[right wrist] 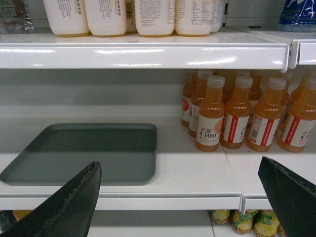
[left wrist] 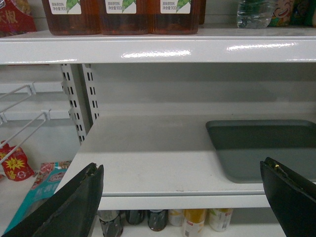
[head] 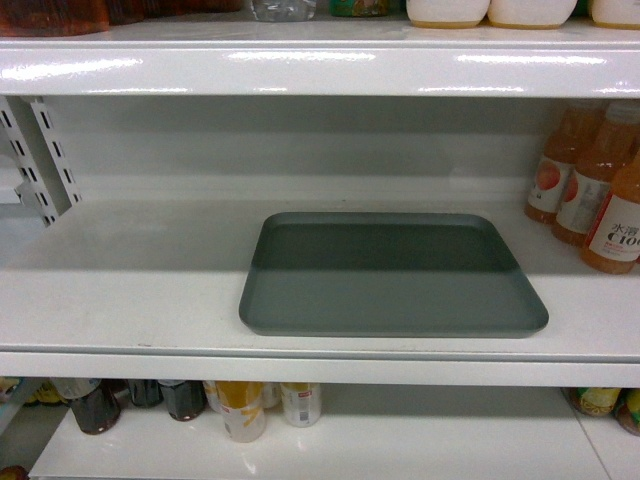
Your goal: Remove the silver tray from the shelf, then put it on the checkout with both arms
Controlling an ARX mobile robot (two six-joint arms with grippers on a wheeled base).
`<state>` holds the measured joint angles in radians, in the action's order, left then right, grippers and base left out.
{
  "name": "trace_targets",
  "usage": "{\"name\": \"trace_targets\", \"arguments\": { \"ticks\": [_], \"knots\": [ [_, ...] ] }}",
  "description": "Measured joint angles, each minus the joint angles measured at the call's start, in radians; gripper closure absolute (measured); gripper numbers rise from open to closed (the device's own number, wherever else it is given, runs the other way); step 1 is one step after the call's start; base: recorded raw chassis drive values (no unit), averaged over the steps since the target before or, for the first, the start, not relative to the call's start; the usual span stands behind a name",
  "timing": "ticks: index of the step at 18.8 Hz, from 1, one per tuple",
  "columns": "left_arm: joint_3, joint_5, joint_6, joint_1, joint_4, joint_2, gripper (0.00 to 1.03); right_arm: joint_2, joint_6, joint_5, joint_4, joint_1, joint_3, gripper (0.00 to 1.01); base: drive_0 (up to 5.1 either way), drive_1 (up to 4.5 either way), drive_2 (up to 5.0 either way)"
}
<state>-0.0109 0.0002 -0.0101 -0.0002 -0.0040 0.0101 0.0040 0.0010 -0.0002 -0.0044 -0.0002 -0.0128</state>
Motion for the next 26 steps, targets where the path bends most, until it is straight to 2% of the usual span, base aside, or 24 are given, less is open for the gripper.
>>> {"name": "trace_targets", "arguments": {
  "ticks": [26],
  "knots": [
    [0.0, 0.0, 0.0, 0.0, 0.0, 0.0, 0.05, 0.0, 0.0, 0.0, 0.0, 0.0, 0.0, 0.03, 0.0, 0.0, 0.0]
  ]
}}
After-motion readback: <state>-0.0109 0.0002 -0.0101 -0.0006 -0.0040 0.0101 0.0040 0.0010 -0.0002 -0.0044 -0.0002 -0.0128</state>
